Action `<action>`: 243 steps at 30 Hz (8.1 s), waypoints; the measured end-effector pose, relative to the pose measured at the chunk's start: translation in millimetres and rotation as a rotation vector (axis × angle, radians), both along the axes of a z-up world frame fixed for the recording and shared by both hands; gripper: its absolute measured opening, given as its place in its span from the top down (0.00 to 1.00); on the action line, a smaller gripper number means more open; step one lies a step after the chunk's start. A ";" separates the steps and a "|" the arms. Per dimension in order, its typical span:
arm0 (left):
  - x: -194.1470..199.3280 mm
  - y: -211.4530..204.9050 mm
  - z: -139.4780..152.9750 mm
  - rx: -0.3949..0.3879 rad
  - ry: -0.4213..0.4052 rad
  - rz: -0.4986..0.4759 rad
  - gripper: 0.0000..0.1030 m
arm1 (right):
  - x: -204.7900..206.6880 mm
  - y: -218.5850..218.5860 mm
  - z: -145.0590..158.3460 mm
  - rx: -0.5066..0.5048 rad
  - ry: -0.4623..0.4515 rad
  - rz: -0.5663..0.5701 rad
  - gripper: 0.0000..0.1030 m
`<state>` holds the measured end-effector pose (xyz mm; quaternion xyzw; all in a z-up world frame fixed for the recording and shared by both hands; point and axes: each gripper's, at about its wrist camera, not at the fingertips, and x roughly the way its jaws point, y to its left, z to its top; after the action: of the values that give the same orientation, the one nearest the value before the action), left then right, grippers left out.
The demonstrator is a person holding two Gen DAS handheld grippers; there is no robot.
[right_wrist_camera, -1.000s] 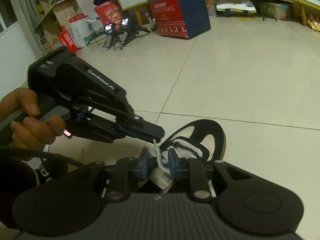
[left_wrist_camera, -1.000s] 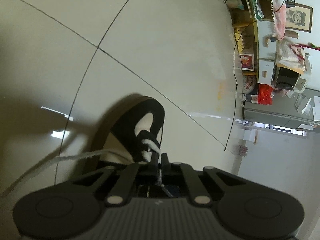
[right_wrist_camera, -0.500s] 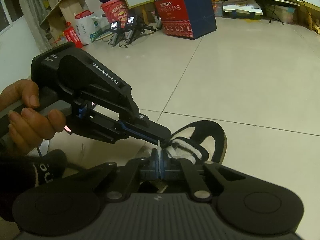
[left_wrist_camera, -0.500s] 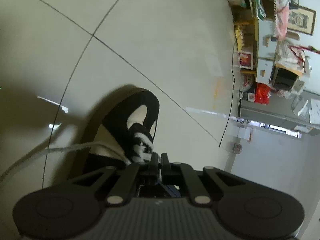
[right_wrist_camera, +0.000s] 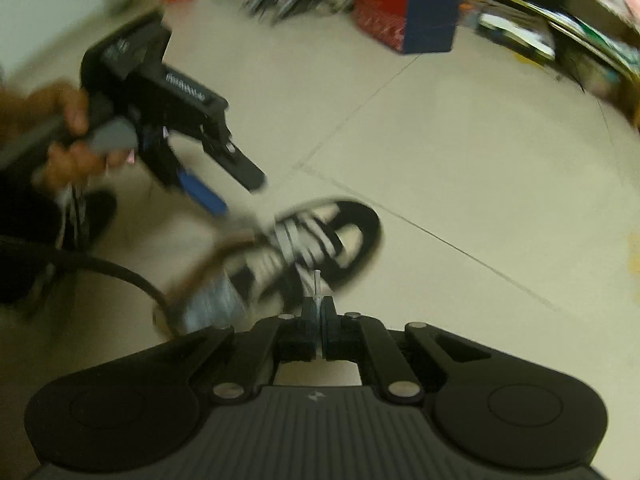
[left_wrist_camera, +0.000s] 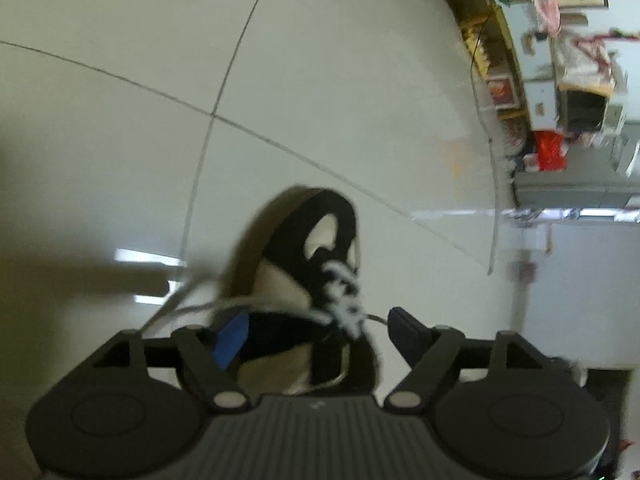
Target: Lace up shoes with both hands
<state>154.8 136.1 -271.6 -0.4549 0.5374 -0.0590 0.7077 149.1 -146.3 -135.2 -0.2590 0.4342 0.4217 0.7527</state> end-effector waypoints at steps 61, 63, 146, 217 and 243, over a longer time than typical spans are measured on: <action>-34.4 -64.5 30.6 0.464 -0.382 -0.478 0.37 | 15.1 57.9 -45.3 -0.027 0.069 0.218 0.97; -32.2 -69.8 33.5 0.481 -0.410 -0.497 0.41 | 17.5 55.1 -48.1 0.016 0.078 0.167 0.97; -30.1 13.8 -87.9 -0.571 0.089 0.294 0.72 | 31.7 63.1 -76.2 0.226 0.144 0.159 0.97; -2.1 -42.0 35.6 0.228 -0.421 -0.457 0.72 | 63.8 72.8 -73.4 0.097 0.288 0.233 0.97; 3.1 -0.9 -2.2 0.109 -0.249 -0.239 0.85 | 55.6 78.1 -73.4 0.118 0.239 0.273 0.97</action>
<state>157.9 135.2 -273.7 -0.3377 0.4984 -0.1692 0.7804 204.7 -68.3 -208.6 -0.2191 0.4556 0.5726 0.6455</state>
